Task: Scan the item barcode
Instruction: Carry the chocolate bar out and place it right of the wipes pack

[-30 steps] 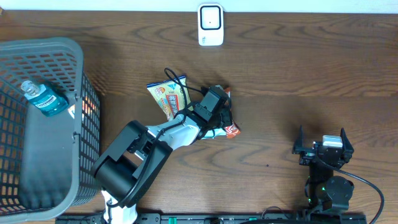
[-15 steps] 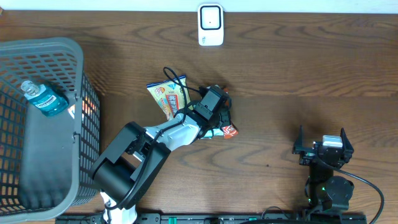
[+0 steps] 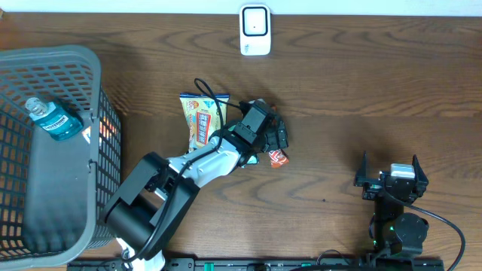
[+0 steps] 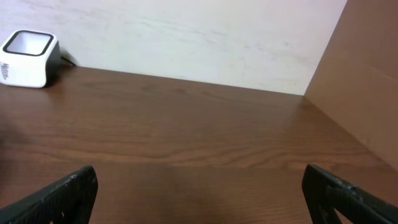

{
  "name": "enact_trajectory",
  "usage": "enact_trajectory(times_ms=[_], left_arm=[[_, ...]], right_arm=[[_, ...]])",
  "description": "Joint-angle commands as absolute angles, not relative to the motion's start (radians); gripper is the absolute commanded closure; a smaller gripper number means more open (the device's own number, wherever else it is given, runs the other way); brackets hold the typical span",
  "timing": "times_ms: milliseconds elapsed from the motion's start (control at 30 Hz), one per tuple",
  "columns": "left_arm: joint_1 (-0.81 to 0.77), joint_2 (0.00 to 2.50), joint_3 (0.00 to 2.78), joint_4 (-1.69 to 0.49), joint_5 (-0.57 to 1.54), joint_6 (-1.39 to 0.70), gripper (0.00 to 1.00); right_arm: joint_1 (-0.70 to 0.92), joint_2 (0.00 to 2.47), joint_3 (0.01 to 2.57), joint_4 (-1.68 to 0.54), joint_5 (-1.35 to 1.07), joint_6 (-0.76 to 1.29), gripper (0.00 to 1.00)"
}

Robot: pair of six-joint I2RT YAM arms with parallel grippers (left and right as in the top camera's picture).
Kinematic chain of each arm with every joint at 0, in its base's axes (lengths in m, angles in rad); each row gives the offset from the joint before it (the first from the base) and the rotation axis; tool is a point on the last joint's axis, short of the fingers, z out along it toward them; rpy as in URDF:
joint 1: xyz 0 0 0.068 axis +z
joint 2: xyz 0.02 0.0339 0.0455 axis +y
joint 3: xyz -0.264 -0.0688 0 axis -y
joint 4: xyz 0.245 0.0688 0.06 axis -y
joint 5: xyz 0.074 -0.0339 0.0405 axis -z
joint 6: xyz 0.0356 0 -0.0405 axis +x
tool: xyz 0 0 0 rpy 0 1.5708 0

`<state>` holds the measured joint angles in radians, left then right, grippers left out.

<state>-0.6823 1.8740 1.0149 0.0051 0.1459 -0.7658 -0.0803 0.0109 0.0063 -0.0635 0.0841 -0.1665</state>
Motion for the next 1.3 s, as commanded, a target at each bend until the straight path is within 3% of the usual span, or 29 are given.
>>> enact_trajectory(times_ms=[0,967,1267], left_arm=[[-0.677,1.804,0.992,-0.020,0.122,-0.765,0.06],[-0.676,1.449,0.992,-0.214,-0.024,-0.601,0.05],[-0.649,1.325,0.995,-0.349,-0.189,-0.549,0.02]], right_arm=[[-0.084,0.007,0.006,-0.067,0.092,-0.173,0.01],[-0.084,0.007,0.006,-0.067,0.092,-0.173,0.01],[-0.084,0.007,0.006,-0.067,0.092,-0.173,0.01]])
